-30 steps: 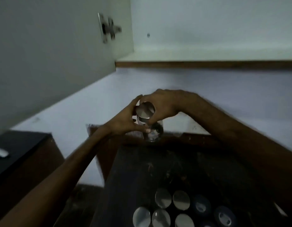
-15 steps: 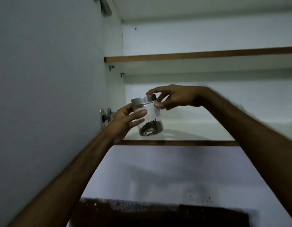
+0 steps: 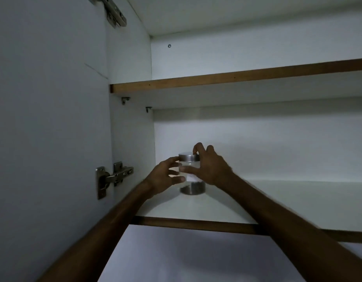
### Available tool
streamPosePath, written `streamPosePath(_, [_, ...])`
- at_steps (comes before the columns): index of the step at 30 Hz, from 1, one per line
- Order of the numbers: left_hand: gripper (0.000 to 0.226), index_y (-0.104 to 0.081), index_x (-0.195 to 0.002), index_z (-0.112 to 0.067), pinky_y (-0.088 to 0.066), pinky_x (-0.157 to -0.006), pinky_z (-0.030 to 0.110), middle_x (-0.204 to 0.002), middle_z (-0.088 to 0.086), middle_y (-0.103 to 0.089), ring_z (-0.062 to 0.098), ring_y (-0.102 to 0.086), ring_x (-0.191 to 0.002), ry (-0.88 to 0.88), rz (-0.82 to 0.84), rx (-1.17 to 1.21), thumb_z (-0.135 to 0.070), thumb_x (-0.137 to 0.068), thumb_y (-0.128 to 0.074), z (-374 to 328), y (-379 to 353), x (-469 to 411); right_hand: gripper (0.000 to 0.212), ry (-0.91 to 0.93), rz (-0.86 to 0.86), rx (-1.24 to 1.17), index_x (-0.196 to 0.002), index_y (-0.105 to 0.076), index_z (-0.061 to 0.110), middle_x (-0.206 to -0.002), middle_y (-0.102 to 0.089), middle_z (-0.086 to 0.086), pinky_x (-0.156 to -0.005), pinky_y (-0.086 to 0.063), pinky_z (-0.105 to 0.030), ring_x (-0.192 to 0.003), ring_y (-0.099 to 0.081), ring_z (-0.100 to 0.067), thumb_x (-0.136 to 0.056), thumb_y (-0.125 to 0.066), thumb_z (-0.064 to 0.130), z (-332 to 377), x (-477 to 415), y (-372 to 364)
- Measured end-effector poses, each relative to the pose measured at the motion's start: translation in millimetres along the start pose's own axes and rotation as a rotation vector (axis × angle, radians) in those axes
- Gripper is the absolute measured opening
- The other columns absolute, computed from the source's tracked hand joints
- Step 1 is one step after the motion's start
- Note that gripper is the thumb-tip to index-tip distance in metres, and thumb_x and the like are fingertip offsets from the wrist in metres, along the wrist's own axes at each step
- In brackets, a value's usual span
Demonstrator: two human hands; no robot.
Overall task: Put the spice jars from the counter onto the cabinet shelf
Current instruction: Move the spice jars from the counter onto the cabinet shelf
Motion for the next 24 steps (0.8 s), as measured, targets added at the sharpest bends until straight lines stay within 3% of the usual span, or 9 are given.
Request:
streamPosePath(2, [0.072, -0.042, -0.141, -0.018, -0.059, -0.078, 0.030, -0.133, 0.006, -0.056, 0.026, -0.062, -0.109, 0.030, -0.026, 0.009, -0.014, -0.078, -0.079, 3, -1, -8, 0.065, -0.006, 0.022, -0.025, -0.114, -0.040, 0.022, -0.112, -0.050, -0.009, -0.076, -0.054, -0.039, -0.090, -0.061, -0.029, -0.076, -0.063, 0.069, 1, -12, -5])
streamPosePath(4, [0.074, -0.044, -0.139, -0.014, -0.059, -0.069, 0.028, -0.133, 0.009, -0.057, 0.027, -0.062, -0.108, 0.059, -0.095, -0.049, -0.016, -0.075, -0.081, 7, -1, -17, 0.059, -0.013, 0.150, -0.080, -0.118, -0.044, 0.020, -0.113, -0.056, -0.010, -0.074, -0.057, -0.041, -0.090, -0.064, -0.031, -0.079, -0.069, 0.055, -4, -27, 2])
streamPosePath(6, [0.071, -0.046, -0.138, -0.008, -0.061, -0.074, 0.035, -0.133, 0.012, -0.058, 0.030, -0.063, -0.107, 0.110, -0.163, -0.176, -0.015, -0.077, -0.081, 10, 2, -27, 0.060, 0.020, 0.207, 0.042, -0.122, -0.046, 0.018, -0.116, -0.056, -0.013, -0.075, -0.053, -0.039, -0.094, -0.062, -0.031, -0.077, -0.077, 0.042, -10, -41, 5])
streamPosePath(8, [0.063, -0.051, -0.135, -0.003, -0.061, -0.078, 0.040, -0.131, 0.014, -0.060, 0.031, -0.065, -0.101, 0.151, -0.182, -0.257, -0.013, -0.079, -0.078, 15, 4, -36, 0.059, 0.040, 0.148, 0.117, -0.121, -0.046, 0.018, -0.114, -0.052, -0.013, -0.080, -0.049, -0.038, -0.095, -0.058, -0.030, -0.075, -0.080, 0.036, -13, -47, -3])
streamPosePath(13, [0.047, -0.058, -0.115, -0.004, -0.061, -0.073, 0.043, -0.113, 0.014, -0.066, 0.029, -0.069, -0.086, 0.199, -0.205, -0.229, -0.016, -0.076, -0.081, 25, 8, -48, 0.052, 0.024, 0.093, 0.009, -0.119, -0.049, 0.021, -0.118, -0.061, -0.011, -0.089, -0.053, -0.044, -0.098, -0.061, -0.030, -0.077, -0.079, 0.019, -25, -66, -25])
streamPosePath(16, [0.052, -0.054, -0.103, -0.006, -0.061, -0.068, 0.045, -0.107, 0.010, -0.063, 0.027, -0.066, -0.088, 0.197, -0.277, -0.191, -0.022, -0.067, -0.088, 31, 7, -51, 0.050, 0.042, 0.068, 0.018, -0.122, -0.051, 0.026, -0.116, -0.062, -0.012, -0.088, -0.054, -0.045, -0.097, -0.062, -0.030, -0.080, -0.073, 0.009, -32, -73, -30])
streamPosePath(19, [0.058, -0.050, -0.102, -0.006, -0.061, -0.068, 0.048, -0.109, 0.009, -0.063, 0.028, -0.066, -0.094, 0.205, -0.285, -0.140, -0.024, -0.064, -0.090, 36, 5, -52, 0.053, 0.028, 0.049, 0.020, -0.128, -0.051, 0.029, -0.114, -0.062, -0.014, -0.087, -0.055, -0.045, -0.096, -0.063, -0.032, -0.083, -0.068, 0.006, -34, -74, -34])
streamPosePath(24, [0.059, -0.049, -0.100, -0.012, -0.061, -0.062, 0.044, -0.107, 0.006, -0.064, 0.021, -0.065, -0.087, 0.195, -0.309, -0.151, -0.028, -0.063, -0.091, 46, 4, -56, 0.064, 0.019, 0.084, 0.038, -0.135, -0.047, 0.026, -0.127, -0.060, -0.014, -0.093, -0.052, -0.045, -0.107, -0.061, -0.034, -0.080, -0.075, 0.011, -33, -72, -34])
Point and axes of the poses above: each hand's wrist, its own x-axis away from the middle knuckle, its own y-axis out of the back of the hand, z = x × y, the point moved 1 cm from there along -x, towards the middle knuckle
